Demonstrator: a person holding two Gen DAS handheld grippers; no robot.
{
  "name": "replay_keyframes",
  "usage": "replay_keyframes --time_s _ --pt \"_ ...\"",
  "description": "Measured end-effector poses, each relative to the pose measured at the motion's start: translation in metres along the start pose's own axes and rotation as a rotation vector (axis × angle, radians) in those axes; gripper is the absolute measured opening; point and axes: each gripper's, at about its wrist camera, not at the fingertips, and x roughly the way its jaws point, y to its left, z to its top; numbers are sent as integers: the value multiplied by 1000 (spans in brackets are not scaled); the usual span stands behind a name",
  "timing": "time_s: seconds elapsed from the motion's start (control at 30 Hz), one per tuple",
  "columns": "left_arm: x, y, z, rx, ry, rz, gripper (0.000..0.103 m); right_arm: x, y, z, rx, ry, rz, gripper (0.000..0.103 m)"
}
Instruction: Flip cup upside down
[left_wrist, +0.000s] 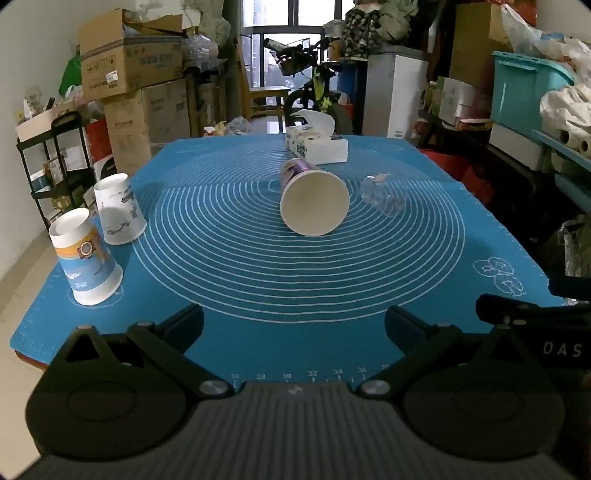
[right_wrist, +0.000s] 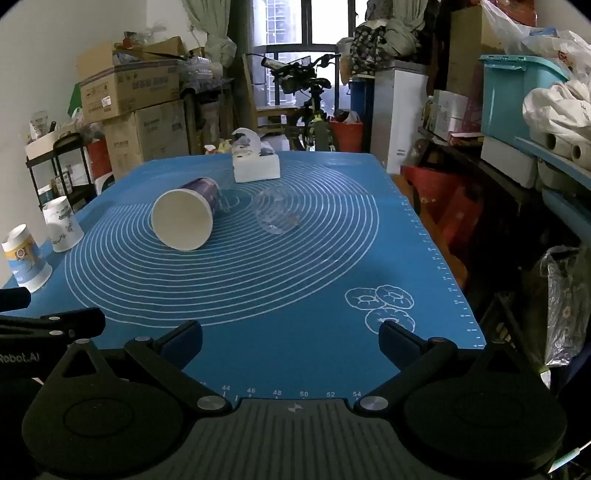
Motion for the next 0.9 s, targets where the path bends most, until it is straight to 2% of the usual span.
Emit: replay_keyframes --time_s 0.9 --pt "1 4 -2 5 12 0 103 1 2 0 -9 1 -4 101"
